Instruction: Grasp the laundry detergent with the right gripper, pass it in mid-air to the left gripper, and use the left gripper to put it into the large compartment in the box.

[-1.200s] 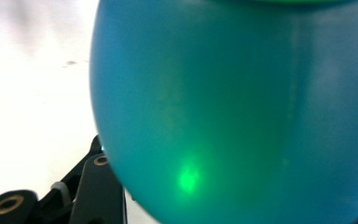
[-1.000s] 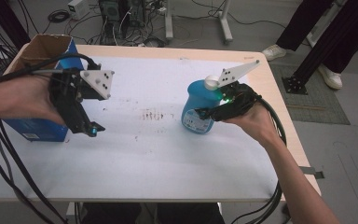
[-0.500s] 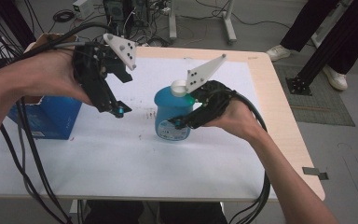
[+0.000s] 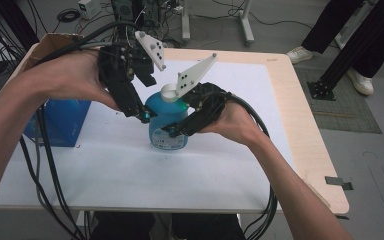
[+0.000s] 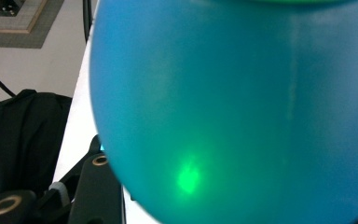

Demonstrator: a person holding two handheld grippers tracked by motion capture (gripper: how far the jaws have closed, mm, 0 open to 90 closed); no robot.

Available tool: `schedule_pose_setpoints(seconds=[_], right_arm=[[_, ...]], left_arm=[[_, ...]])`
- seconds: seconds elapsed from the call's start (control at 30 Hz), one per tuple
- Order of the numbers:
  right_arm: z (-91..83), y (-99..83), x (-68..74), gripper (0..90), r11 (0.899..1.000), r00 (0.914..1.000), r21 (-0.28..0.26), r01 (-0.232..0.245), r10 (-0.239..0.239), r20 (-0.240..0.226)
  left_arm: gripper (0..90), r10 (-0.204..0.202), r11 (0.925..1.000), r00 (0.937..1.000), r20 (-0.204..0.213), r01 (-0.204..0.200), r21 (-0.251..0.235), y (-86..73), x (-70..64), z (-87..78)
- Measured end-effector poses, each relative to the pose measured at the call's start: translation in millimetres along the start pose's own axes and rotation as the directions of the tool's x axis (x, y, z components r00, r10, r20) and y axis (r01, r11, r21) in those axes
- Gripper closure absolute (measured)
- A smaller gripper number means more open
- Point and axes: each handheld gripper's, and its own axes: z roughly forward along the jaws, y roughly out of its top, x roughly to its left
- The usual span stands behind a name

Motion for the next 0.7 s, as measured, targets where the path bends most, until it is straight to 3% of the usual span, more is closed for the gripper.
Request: schedule_pose_setpoints(seconds=[0.27,0.7], right_arm=[[5.5,4.0,0.5,47.1,1.000,1.0000,0.008,0.008,-0.009,0.003],[5.6,5.2,2.0,47.0,1.000,1.0000,-0.006,0.006,-0.006,0.007]], left_arm=[[18.5,0.009,1.0000,0.9997,0.021,-0.009,-0.001,9.9,-3.2,11.3],[18.7,0.021,0.9998,0.9997,0.015,-0.021,0.008,14.7,-3.4,18.8]])
